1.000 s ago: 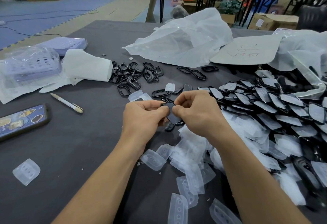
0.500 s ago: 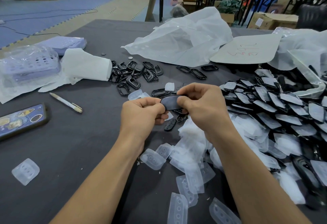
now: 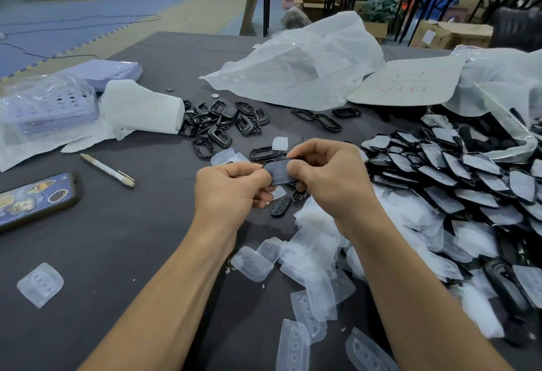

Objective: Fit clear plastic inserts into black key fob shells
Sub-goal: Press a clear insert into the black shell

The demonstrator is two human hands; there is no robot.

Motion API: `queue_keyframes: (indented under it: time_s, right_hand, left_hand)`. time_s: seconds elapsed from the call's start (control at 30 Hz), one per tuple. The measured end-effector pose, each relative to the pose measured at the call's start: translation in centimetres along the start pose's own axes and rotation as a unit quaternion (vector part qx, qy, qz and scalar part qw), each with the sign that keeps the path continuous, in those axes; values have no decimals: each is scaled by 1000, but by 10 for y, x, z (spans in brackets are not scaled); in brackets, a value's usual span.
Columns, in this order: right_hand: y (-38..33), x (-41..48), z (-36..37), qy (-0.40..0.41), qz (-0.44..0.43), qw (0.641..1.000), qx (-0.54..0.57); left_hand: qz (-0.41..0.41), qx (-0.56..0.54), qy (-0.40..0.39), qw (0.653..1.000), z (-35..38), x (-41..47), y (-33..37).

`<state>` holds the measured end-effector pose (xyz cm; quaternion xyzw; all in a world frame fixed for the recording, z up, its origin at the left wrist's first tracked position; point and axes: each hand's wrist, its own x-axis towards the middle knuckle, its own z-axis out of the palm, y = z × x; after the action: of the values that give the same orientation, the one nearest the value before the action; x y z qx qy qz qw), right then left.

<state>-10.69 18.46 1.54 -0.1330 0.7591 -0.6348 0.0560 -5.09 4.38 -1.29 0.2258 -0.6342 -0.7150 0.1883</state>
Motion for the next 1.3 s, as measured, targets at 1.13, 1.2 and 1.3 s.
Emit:
queue_keyframes:
  time_s: [1.13, 1.2, 1.3]
  right_hand:
    - [2, -3, -3, -58, 7, 994, -91]
    - [3, -2, -3, -39, 17, 996, -80]
    - [2, 0, -6, -13, 25, 997, -73]
  left_hand:
    - [74, 110, -30, 991, -1, 2, -9]
    - [55, 100, -39, 993, -1, 2, -8]
    - [13, 22, -50, 998, -2, 2, -5]
